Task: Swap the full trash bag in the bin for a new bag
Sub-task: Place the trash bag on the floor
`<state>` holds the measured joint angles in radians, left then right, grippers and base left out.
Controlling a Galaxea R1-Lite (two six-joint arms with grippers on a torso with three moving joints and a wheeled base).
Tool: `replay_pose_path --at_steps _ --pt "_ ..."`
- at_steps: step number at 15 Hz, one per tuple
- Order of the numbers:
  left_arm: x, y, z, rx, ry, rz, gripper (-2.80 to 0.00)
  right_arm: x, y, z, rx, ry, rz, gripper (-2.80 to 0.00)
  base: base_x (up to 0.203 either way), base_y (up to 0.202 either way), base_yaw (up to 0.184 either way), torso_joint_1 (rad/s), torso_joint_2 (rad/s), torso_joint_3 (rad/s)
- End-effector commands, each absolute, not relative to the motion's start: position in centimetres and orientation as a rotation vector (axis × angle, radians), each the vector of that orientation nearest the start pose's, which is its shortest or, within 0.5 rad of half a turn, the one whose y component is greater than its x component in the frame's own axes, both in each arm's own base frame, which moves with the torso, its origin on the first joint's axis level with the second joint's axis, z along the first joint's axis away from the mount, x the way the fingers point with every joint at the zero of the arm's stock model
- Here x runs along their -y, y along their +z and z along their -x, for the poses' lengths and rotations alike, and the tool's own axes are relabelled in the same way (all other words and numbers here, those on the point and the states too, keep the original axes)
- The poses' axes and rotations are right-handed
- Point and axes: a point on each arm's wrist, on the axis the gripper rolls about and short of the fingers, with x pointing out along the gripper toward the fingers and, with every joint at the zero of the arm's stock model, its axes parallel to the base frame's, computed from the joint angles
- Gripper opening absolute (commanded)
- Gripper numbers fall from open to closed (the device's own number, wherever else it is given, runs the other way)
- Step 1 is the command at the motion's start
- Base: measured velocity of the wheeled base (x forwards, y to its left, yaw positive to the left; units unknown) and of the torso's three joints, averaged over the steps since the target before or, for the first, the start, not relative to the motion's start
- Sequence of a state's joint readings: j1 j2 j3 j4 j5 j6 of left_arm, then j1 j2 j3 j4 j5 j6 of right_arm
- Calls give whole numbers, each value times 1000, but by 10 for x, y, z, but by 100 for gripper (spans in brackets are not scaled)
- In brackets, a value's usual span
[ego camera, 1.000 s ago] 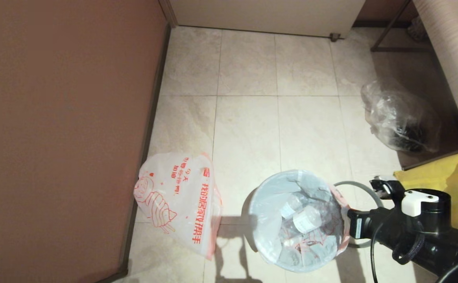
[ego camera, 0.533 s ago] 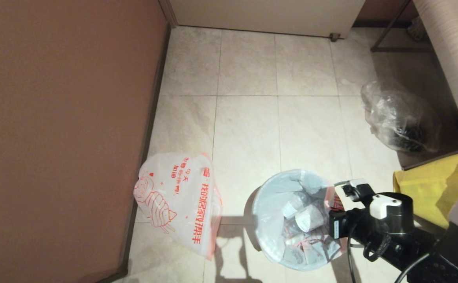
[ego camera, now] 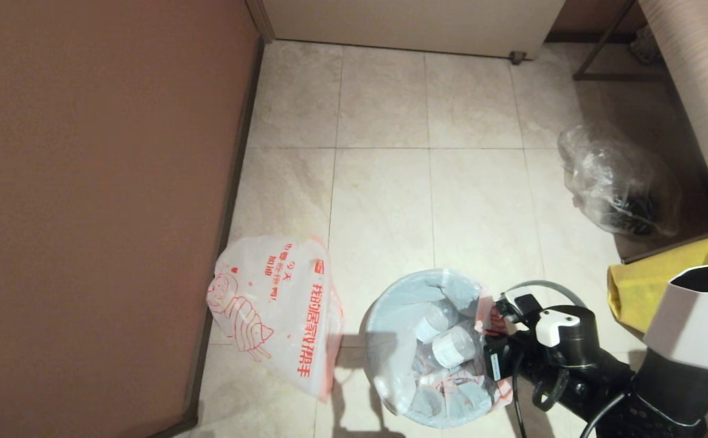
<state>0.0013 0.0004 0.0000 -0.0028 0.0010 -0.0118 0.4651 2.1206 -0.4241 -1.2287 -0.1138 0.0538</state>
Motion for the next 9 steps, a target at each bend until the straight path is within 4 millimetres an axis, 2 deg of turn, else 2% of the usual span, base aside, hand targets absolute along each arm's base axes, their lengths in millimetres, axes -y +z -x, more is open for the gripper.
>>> replay_pose_path --at_steps 1,4,9 --pt "0 76 23 3 3 12 -280 -127 55 -259 -380 336 57 -280 0 0 0 0 0 0" --pt "0 76 23 3 3 12 -280 -125 91 -244 -314 354 40 -280 0 0 0 0 0 0" --pt "0 76 23 3 3 12 -280 -134 106 -234 -261 406 30 -280 0 0 0 0 0 0"
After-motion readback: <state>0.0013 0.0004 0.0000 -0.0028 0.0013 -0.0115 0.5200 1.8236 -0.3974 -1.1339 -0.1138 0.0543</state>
